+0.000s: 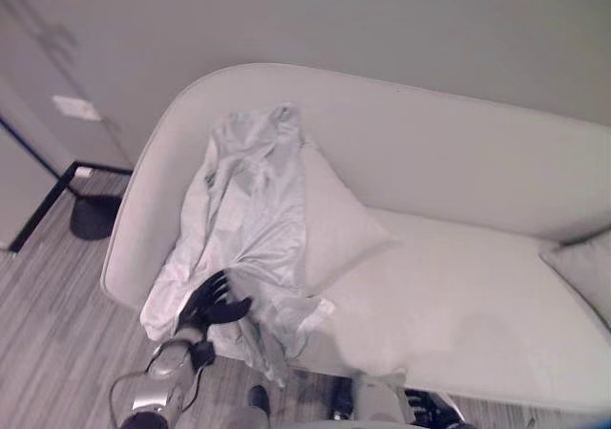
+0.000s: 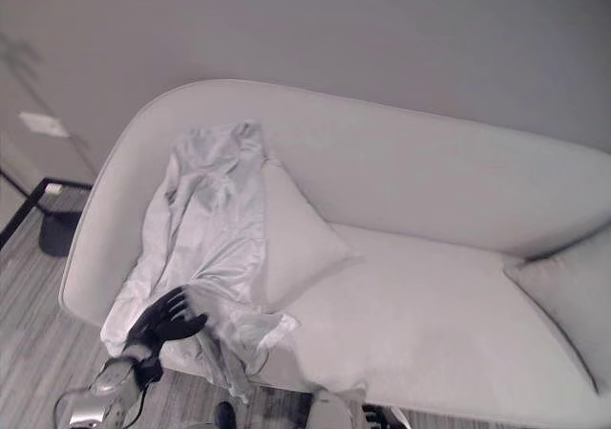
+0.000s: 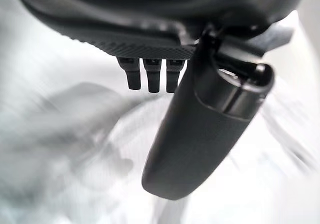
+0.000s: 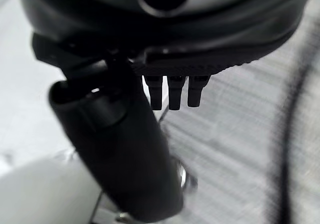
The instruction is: Hang the clothes on the sofa on the clothes rack.
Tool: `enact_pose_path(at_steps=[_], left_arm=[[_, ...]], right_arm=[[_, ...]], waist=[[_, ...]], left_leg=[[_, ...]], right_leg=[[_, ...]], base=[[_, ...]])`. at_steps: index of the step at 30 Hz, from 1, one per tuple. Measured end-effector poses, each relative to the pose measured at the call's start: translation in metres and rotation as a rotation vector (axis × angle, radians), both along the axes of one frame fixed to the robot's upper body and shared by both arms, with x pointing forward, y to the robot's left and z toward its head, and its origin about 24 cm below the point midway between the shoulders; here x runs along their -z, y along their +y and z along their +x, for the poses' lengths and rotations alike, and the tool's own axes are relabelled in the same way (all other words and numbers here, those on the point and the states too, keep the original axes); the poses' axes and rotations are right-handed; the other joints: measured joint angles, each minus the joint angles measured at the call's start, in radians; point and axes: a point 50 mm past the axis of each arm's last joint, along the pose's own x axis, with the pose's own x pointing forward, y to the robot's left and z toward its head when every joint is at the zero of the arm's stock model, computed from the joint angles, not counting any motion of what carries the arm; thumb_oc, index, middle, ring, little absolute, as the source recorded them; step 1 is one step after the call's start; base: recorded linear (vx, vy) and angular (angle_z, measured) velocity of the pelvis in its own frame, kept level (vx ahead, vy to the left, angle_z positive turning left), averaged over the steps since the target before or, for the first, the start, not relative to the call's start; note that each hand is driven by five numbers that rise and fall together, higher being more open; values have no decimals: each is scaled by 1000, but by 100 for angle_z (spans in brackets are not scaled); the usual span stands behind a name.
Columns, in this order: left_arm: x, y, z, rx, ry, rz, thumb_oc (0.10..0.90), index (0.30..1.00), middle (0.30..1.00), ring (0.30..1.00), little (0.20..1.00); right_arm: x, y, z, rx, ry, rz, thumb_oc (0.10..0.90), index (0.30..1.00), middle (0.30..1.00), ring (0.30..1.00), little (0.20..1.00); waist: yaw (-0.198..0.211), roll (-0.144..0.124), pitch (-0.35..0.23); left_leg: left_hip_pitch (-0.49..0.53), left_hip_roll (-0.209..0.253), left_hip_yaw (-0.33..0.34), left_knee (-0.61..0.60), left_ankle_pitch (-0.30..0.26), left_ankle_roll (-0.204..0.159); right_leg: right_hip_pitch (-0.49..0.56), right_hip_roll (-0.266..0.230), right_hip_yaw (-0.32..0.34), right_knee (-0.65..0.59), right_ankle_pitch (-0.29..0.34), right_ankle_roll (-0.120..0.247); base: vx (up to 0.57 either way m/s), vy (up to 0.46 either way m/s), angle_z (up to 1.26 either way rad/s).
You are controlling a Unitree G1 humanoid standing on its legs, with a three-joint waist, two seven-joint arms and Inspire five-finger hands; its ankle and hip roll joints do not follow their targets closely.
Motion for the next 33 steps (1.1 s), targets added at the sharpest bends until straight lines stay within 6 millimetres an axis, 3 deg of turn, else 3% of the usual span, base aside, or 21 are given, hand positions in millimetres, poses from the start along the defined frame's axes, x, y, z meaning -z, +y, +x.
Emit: enact_pose_path(at_steps=[1, 2, 4, 6, 7, 8, 13, 16, 17, 18, 20, 21, 22, 23, 24, 25, 27, 30, 33], left_arm=[[1, -4, 0, -1, 0, -10, 800, 900, 900, 900, 900], [3, -7, -2, -10, 3, -21, 800, 900, 900, 900, 900], [3, -20, -3, 31, -10, -52, 800, 900, 900, 900, 900], [0, -30, 5, 71, -34, -70, 800, 900, 900, 900, 900], [-1, -36, 9, 93, -44, -81, 800, 900, 900, 900, 900], [0, -45, 11, 117, -43, -95, 800, 900, 900, 900, 900], [0, -56, 16, 149, -53, -120, 800, 900, 900, 900, 900], [-4, -67, 25, 162, -79, -145, 800, 900, 900, 900, 900], [-7, -76, 30, 201, -97, -155, 800, 900, 900, 900, 900], [-12, -82, 32, 231, -118, -164, 800, 900, 900, 900, 900], [-22, -94, 38, 284, -170, -186, 800, 900, 900, 900, 900], [-28, -102, 42, 316, -200, -202, 800, 900, 900, 900, 900], [-35, -109, 48, 358, -239, -215, 800, 900, 900, 900, 900], [-40, -107, 53, 363, -255, -207, 800, 900, 900, 900, 900], [-47, -103, 56, 370, -284, -202, 800, 900, 900, 900, 900], [-59, -93, 61, 386, -326, -177, 800, 900, 900, 900, 900], [-72, -70, 68, 382, -364, -106, 800, 900, 900, 900, 900], [-79, -53, 73, 359, -376, -55, 800, 900, 900, 900, 900], [-83, -34, 70, 303, -381, -20, 800, 900, 900, 900, 900]], right_arm=[[1, -3, 2, 6, 4, -9, 800, 900, 900, 900, 900], [1, -5, 7, 10, 6, -20, 800, 900, 900, 900, 900], [0, -5, 14, 3, -10, -18, 800, 900, 900, 900, 900], [0, -5, 15, 6, -17, -19, 800, 900, 900, 900, 900], [-1, -8, 19, 16, -26, -27, 800, 900, 900, 900, 900], [-2, -12, 21, 42, -29, -39, 800, 900, 900, 900, 900], [-4, -18, 23, 67, -36, -52, 800, 900, 900, 900, 900], [-2, -25, 13, 90, 1, -70, 800, 900, 900, 900, 900], [-3, -32, 7, 113, 10, -85, 800, 900, 900, 900, 900], [-5, -38, 5, 125, 7, -96, 800, 900, 900, 900, 900], [-15, -53, 11, 182, -44, -115, 800, 900, 900, 900, 900], [-25, -64, 16, 225, -108, -127, 800, 900, 900, 900, 900], [-36, -78, 21, 260, -175, -157, 800, 900, 900, 900, 900], [-43, -75, 32, 268, -224, -149, 800, 900, 900, 900, 900], [-55, -74, 44, 233, -297, -146, 800, 900, 900, 900, 900], [-76, -69, 69, 188, -435, -134, 800, 900, 900, 900, 900], [-92, -59, 92, 154, -551, -107, 800, 900, 900, 900, 900], [-101, -58, 95, 153, -598, -117, 800, 900, 900, 900, 900], [-127, -66, 110, 163, -725, -155, 800, 900, 900, 900, 900]], waist=[[2, 2, 7], [12, 21, 3], [50, 33, 1], [53, 7, 4], [54, -1, 9], [41, 4, 7], [9, 10, 2], [-11, 40, -15], [-24, 67, -28], [-36, 76, -32], [-48, 87, -36], [-53, 121, -49], [-81, 147, -67], [-84, 116, -65], [-84, 105, -58], [-87, 93, -50], [-82, 45, -35], [-68, 18, -39], [-59, 33, -21]], left_leg=[[2, -16, -2, 1, 0, -1], [-4, -8, -8, 4, 1, 0], [-6, 3, -36, 51, 0, -7], [-69, -9, -54, 159, -5, -29], [-96, -3, -32, 202, -15, -51], [-100, 42, 11, 189, -13, -56], [-88, 241, -9, 78, 44, -109], [-86, 384, -36, 35, 110, -173], [-80, 421, -102, 33, 123, -203], [-66, 395, -134, 8, 122, -210], [-49, 321, -110, -14, 122, -209], [-55, 284, -102, -14, 151, -172], [-45, 233, -72, -10, 92, -202], [-38, 172, -50, -11, 100, -161], [-34, 133, -24, -11, 84, -136], [-27, 79, 12, -10, 64, -110], [-10, 23, 39, -10, 35, -64], [-13, 16, 31, -10, 22, -28], [-6, 35, 46, -10, 16, -14]], right_leg=[[27, 2, 4, -67, -16, -52], [53, 18, 12, -121, 14, -28], [125, 35, 16, -231, 62, -34], [141, 6, 6, -263, 70, -48], [156, -6, 0, -290, 82, -60], [182, -6, -19, -329, 91, -55], [198, -24, -24, -345, 101, -38], [199, -26, -30, -346, 103, -8], [221, -41, -25, -351, 115, 29], [241, -64, -25, -367, 126, 54], [264, -117, -16, -396, 156, 102], [265, -140, -13, -395, 161, 125], [263, -184, -11, -368, 157, 182], [235, -249, -8, -320, 159, 183], [196, -292, 5, -271, 169, 178], [151, -365, 10, -217, 196, 174], [125, -413, -40, -194, 259, 163], [119, -394, -48, -164, 261, 168], [115, -325, -76, -201, 249, 172]], base=[[57, 30, 4], [66, 44, -12], [-12, 66, -5], [-6, 154, 29], [123, 263, 45], [199, 309, 36], [113, 266, 8], [228, 522, 4], [249, 693, -1], [205, 673, -4], [60, 386, -16], [29, 527, -4], [46, 689, 1], [31, 471, -10], [17, 411, -48], [2, 245, -58], [26, 230, -43], [82, 294, 2], [-3, 80, -17]])
